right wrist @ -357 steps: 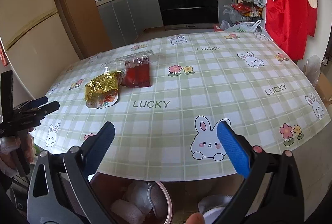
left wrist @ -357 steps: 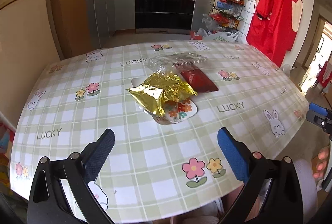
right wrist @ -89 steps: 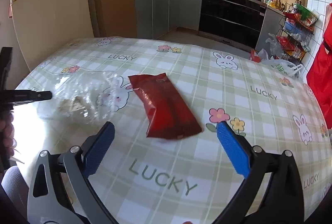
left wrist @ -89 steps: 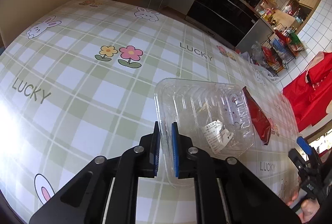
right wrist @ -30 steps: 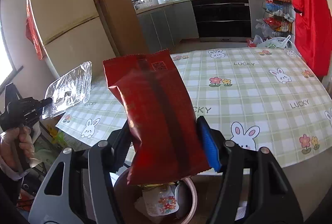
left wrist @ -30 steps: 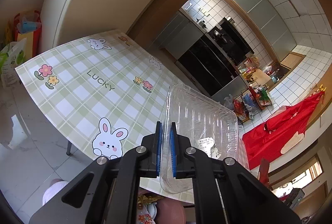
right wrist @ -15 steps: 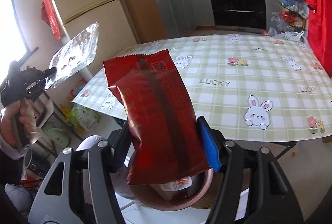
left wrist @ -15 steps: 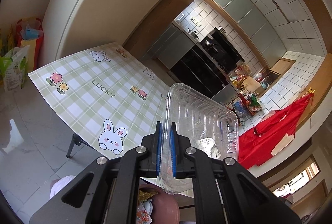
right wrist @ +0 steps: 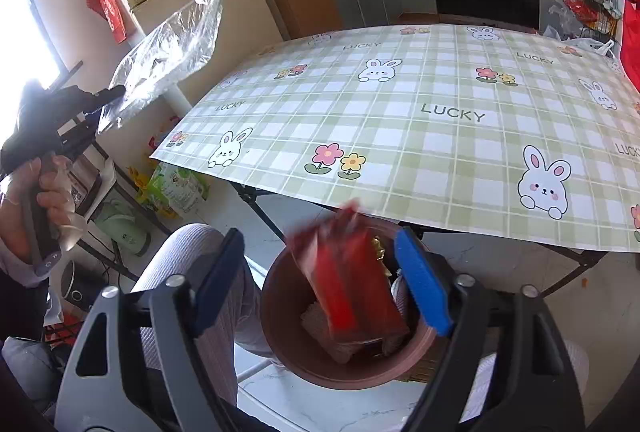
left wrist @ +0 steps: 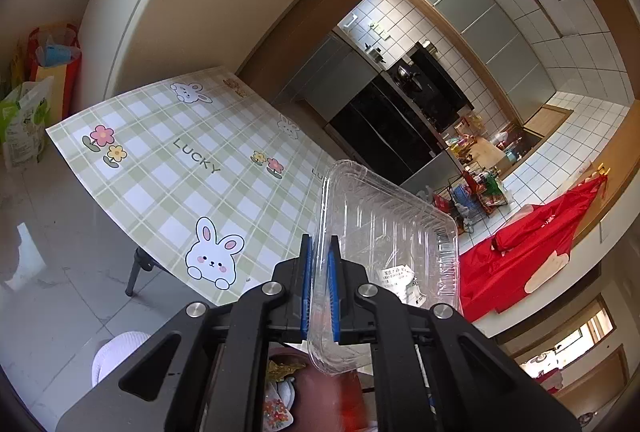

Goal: Collect trash
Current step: 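Lower the clear tray into the pink bin and open the left tool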

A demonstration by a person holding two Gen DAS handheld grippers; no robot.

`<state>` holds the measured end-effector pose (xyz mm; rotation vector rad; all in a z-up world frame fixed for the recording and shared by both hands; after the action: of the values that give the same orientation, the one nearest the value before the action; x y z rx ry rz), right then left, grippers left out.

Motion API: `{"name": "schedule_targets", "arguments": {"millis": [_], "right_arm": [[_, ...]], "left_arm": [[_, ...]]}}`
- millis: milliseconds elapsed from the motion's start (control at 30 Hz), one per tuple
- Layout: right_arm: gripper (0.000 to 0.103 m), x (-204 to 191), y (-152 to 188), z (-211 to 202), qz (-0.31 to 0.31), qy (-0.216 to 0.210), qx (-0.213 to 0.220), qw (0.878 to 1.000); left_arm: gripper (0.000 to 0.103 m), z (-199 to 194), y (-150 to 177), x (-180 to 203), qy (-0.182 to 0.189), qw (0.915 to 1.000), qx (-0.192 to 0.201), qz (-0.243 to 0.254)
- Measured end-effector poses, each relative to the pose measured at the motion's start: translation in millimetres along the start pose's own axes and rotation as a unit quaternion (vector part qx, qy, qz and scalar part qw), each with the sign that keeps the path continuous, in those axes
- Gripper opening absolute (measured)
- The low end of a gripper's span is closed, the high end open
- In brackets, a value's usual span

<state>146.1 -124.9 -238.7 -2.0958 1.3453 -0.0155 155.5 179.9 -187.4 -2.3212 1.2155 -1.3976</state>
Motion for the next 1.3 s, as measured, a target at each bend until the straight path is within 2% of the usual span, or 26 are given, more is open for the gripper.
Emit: {"name": "schedule_targets", "arguments": {"millis": [67, 133, 267, 400, 567, 700, 967, 1300], "right_arm": [[0.095, 2.6, -4.6, -4.5, 0.005, 0.009, 0.01, 1.0], [0.097, 8.1, -12.1, -13.5, 0.01, 0.026, 0.029, 0.999], [0.097, 23.1, -33.5, -41.3, 0.029, 0.07, 0.076, 0.994], [0.097, 36.6, -53.2, -78.9, 0.04, 0.109, 0.133, 0.984], [0.097, 47.7, -63.7, -124.3, 0.051, 0.139, 0.186, 0.971], [0.097, 54.7, -63.7, -147.0, 0.06, 0.147, 0.209, 0.965], [0.097, 69.1, -57.0, -147.7, 0.049, 0.198, 0.198, 0.959], [0.097, 77.6, -50.6, -133.6, 0.056, 0.193, 0.184, 0.962]], "left_arm": [[0.008, 5.8, 3.5, 0.2, -0.001, 1.0, -0.007, 0.001], [0.008, 11.0, 7.0, 2.2, -0.002, 0.9999, -0.015, 0.005], [0.008, 20.8, 16.8, 12.7, 0.003, 0.9993, -0.032, 0.019], [0.008, 30.8, 32.6, 31.6, 0.009, 0.9972, -0.053, 0.053], [0.008, 44.2, 62.6, 65.0, 0.02, 0.989, -0.087, 0.118], [0.008, 51.5, 84.4, 88.6, 0.03, 0.9803, -0.106, 0.164], [0.008, 66.3, 113.7, 106.5, 0.025, 0.967, -0.133, 0.216], [0.008, 78.1, 129.1, 112.6, 0.021, 0.9587, -0.153, 0.239]]}}
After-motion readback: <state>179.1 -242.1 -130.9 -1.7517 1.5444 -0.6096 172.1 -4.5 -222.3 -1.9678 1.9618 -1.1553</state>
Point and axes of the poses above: each gripper's, at about its wrist camera, not at the fingertips, and z roughly the way its jaws point, x to its right, y to its underside, the point moved 8 cm from there along z, roughly the way its jaws point, and after that the axes turned 8 degrees about -x, right-handed, at the moved point
